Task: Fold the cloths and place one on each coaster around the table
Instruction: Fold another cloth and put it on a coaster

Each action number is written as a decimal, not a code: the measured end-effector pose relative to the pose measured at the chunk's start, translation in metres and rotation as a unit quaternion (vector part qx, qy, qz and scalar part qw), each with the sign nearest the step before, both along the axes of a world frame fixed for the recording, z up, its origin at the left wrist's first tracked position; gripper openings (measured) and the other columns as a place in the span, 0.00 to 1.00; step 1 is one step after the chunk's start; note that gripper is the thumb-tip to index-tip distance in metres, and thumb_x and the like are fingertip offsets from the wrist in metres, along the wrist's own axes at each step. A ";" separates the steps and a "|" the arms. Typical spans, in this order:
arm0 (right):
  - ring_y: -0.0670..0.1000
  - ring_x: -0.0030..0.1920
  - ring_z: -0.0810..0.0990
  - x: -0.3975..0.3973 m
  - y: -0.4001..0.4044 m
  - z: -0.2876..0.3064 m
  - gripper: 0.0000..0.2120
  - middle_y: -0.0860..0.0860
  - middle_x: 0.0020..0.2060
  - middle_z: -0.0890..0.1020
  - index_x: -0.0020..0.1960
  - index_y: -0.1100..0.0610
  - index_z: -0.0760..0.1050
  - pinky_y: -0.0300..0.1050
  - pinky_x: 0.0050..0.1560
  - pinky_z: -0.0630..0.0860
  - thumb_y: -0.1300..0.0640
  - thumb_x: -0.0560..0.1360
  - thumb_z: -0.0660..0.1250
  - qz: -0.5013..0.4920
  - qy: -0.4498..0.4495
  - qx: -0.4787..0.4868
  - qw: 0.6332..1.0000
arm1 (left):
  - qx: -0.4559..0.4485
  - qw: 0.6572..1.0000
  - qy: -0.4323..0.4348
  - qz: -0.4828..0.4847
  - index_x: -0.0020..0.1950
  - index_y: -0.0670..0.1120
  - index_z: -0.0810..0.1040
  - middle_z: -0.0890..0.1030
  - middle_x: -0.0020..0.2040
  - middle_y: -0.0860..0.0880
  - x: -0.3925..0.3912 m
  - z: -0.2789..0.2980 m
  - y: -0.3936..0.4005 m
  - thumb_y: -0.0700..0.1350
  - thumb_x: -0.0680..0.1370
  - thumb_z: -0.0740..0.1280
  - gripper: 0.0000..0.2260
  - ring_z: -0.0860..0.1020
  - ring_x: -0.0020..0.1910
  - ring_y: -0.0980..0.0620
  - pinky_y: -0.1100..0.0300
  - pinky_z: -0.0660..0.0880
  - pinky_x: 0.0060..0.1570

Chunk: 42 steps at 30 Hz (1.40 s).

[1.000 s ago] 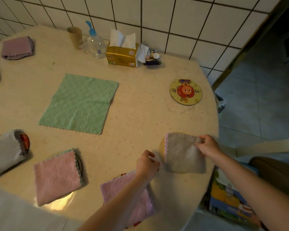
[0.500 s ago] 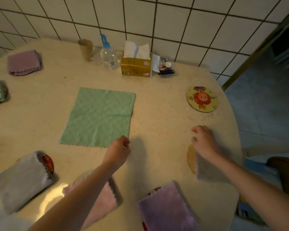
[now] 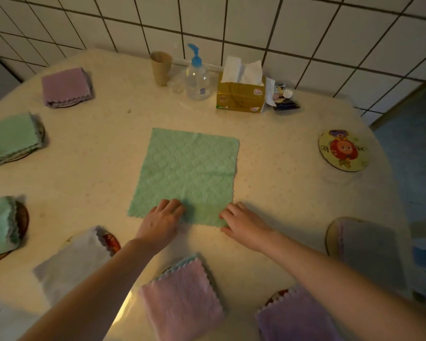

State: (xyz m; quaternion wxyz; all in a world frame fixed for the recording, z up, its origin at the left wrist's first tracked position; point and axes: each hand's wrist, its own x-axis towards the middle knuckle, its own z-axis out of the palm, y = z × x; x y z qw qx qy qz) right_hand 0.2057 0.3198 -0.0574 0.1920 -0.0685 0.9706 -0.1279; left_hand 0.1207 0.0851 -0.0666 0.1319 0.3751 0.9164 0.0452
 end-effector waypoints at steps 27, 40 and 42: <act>0.53 0.37 0.74 0.000 0.128 0.067 0.10 0.51 0.35 0.79 0.44 0.58 0.76 0.44 0.22 0.68 0.68 0.66 0.69 -0.019 0.339 0.130 0.932 | 0.266 0.946 -0.013 0.186 0.65 0.44 0.77 0.77 0.65 0.45 0.029 0.044 0.076 0.31 0.74 0.63 0.21 0.74 0.66 0.47 0.57 0.66 0.68; 0.50 0.47 0.76 0.200 0.226 0.009 0.12 0.51 0.43 0.80 0.47 0.57 0.79 0.42 0.50 0.71 0.55 0.75 0.58 0.021 0.217 -0.090 0.972 | 0.058 0.962 -0.110 0.243 0.64 0.63 0.73 0.78 0.63 0.48 0.226 0.087 0.136 0.42 0.81 0.60 0.18 0.76 0.63 0.50 0.72 0.65 0.47; 0.47 0.49 0.76 0.206 0.231 0.012 0.09 0.49 0.45 0.79 0.48 0.57 0.79 0.41 0.50 0.72 0.55 0.75 0.61 -0.038 0.174 -0.159 0.971 | 0.158 0.934 -0.159 0.277 0.54 0.62 0.79 0.84 0.52 0.47 0.230 0.059 0.122 0.36 0.76 0.66 0.19 0.80 0.53 0.58 0.74 0.69 0.49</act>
